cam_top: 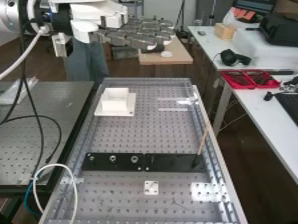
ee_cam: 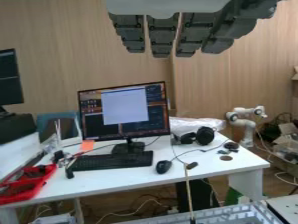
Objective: Grab the larger nut and place it in the white container
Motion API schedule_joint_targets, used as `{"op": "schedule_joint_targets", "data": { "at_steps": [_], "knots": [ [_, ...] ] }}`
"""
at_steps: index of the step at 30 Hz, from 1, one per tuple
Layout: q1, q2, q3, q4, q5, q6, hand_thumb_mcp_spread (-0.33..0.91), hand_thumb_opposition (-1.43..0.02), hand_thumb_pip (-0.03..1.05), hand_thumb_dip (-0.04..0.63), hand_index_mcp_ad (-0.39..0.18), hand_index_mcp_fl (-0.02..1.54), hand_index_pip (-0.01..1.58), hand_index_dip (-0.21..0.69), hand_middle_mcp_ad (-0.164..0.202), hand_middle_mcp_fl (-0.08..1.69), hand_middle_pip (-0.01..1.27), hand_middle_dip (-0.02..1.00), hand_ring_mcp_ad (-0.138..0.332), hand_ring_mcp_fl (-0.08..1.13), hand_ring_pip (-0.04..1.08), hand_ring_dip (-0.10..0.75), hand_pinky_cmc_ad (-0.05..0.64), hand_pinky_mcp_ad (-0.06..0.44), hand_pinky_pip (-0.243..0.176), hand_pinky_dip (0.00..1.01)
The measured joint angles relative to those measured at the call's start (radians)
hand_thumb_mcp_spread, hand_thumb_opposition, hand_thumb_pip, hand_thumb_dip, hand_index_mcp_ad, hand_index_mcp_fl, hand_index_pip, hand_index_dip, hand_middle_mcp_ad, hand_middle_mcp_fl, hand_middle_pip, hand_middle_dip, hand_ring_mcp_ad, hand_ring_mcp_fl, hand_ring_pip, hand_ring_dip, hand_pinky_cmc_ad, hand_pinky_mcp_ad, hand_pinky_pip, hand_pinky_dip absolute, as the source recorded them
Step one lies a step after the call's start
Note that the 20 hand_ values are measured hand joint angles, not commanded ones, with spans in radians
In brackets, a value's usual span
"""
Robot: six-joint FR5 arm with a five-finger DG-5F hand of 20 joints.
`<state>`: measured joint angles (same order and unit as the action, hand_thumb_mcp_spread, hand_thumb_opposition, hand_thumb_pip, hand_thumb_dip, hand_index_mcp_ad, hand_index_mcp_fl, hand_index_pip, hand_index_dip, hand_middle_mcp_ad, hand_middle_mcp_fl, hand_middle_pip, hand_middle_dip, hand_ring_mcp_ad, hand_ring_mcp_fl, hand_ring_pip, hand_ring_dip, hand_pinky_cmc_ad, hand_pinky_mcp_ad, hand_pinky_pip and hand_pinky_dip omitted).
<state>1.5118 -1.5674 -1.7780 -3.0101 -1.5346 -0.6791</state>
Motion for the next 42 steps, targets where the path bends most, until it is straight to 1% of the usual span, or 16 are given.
{"op": "schedule_joint_targets", "data": {
  "at_steps": [3, 4, 6, 7, 9, 11, 12, 14, 16, 18, 22, 26, 29, 34, 38, 42],
  "knots": [
    [-0.042, -0.002, -0.018, 0.009, -0.051, -0.014, 0.01, -0.04, 0.04, 0.007, 0.0, 0.02, 0.01, -0.012, 0.061, 0.0, 0.01, 0.03, 0.054, 0.0, 0.01, 0.019, 0.049, 0.044, -0.009, 0.02],
    [-0.061, -0.004, -0.023, 0.011, -0.074, -0.023, 0.06, -0.12, 0.15, 0.012, -0.002, 0.02, 0.01, -0.012, 0.058, 0.0, 0.02, 0.03, 0.056, 0.0, 0.01, 0.019, 0.049, 0.044, -0.009, 0.04],
    [-0.088, -0.009, -0.026, 0.016, -0.106, -0.036, 0.19, -0.34, 0.46, 0.052, -0.003, 0.02, 0.02, -0.04, 0.059, 0.0, 0.04, 0.04, 0.056, 0.0, 0.01, 0.017, 0.066, 0.065, -0.012, 0.12],
    [-0.106, -0.015, -0.029, 0.021, -0.13, -0.045, 0.23, -0.41, 0.49, 0.063, -0.007, 0.02, 0.02, -0.056, 0.059, 0.0, 0.06, 0.04, 0.058, 0.0, 0.01, 0.017, 0.08, 0.087, -0.012, 0.17],
    [-0.128, -0.026, -0.033, 0.029, -0.16, -0.056, 0.22, -0.54, 0.46, 0.065, -0.028, 0.02, 0.05, -0.105, 0.056, 0.01, 0.09, 0.07, 0.065, 0.0, 0.04, 0.017, 0.133, 0.152, -0.023, 0.25],
    [-0.142, -0.037, -0.042, 0.041, -0.18, -0.061, 0.22, -0.6, 0.49, 0.08, -0.04, 0.02, 0.05, -0.133, 0.059, 0.0, 0.09, 0.09, 0.082, 0.0, 0.04, 0.021, 0.162, 0.18, -0.024, 0.3],
    [-0.151, -0.045, -0.051, 0.053, -0.194, -0.062, 0.23, -0.64, 0.53, 0.091, -0.052, 0.02, 0.08, -0.136, 0.059, 0.0, 0.1, 0.1, 0.093, 0.0, 0.05, 0.023, 0.201, 0.209, -0.044, 0.33],
    [-0.165, -0.055, -0.07, 0.075, -0.213, -0.061, 0.23, -0.68, 0.57, 0.094, -0.054, 0.02, 0.1, -0.14, 0.058, 0.0, 0.1, 0.11, 0.106, 0.0, 0.04, 0.028, 0.227, 0.232, -0.061, 0.35],
    [-0.184, -0.071, -0.099, 0.106, -0.239, -0.059, 0.23, -0.74, 0.57, 0.101, -0.051, 0.02, 0.15, -0.152, 0.056, 0.0, 0.11, 0.13, 0.126, 0.0, 0.07, 0.033, 0.248, 0.25, -0.058, 0.39],
    [-0.199, -0.084, -0.116, 0.124, -0.259, -0.06, 0.22, -0.74, 0.62, 0.112, -0.051, 0.02, 0.19, -0.168, 0.059, 0.0, 0.11, 0.13, 0.143, 0.0, 0.08, 0.038, 0.269, 0.265, -0.063, 0.42],
    [-0.227, -0.107, -0.145, 0.163, -0.3, -0.072, 0.22, -0.77, 0.64, 0.112, -0.056, 0.02, 0.3, -0.182, 0.059, 0.0, 0.12, 0.14, 0.138, 0.0, 0.07, 0.044, 0.302, 0.276, -0.075, 0.44],
    [-0.251, -0.131, -0.158, 0.182, -0.318, -0.079, 0.22, -0.81, 0.65, 0.126, -0.072, 0.02, 0.42, -0.183, 0.059, 0.0, 0.12, 0.15, 0.143, 0.0, 0.08, 0.051, 0.295, 0.281, -0.089, 0.46],
    [-0.271, -0.147, -0.172, 0.207, -0.336, -0.075, 0.22, -0.8, 0.7, 0.141, -0.075, 0.02, 0.5, -0.178, 0.056, 0.0, 0.12, 0.16, 0.155, 0.0, 0.08, 0.051, 0.295, 0.278, -0.091, 0.48],
    [-0.32, -0.189, -0.206, 0.287, -0.384, -0.091, 0.23, -0.83, 0.72, 0.164, -0.08, 0.02, 0.72, -0.182, 0.059, 0.0, 0.12, 0.15, 0.155, 0.0, 0.08, 0.051, 0.314, 0.281, -0.091, 0.51],
    [-0.341, -0.216, -0.217, 0.314, -0.402, -0.093, 0.25, -0.85, 0.72, 0.176, -0.105, 0.02, 0.93, -0.183, 0.061, 0.0, 0.12, 0.16, 0.159, 0.0, 0.08, 0.051, 0.314, 0.281, -0.091, 0.5],
    [-0.361, -0.253, -0.231, 0.36, -0.415, -0.087, 0.24, -0.87, 0.72, 0.176, -0.105, 0.02, 1.14, -0.126, 0.061, 0.0, 0.12, 0.16, 0.159, 0.0, 0.08, 0.051, 0.314, 0.281, -0.091, 0.51]
  ]
}}
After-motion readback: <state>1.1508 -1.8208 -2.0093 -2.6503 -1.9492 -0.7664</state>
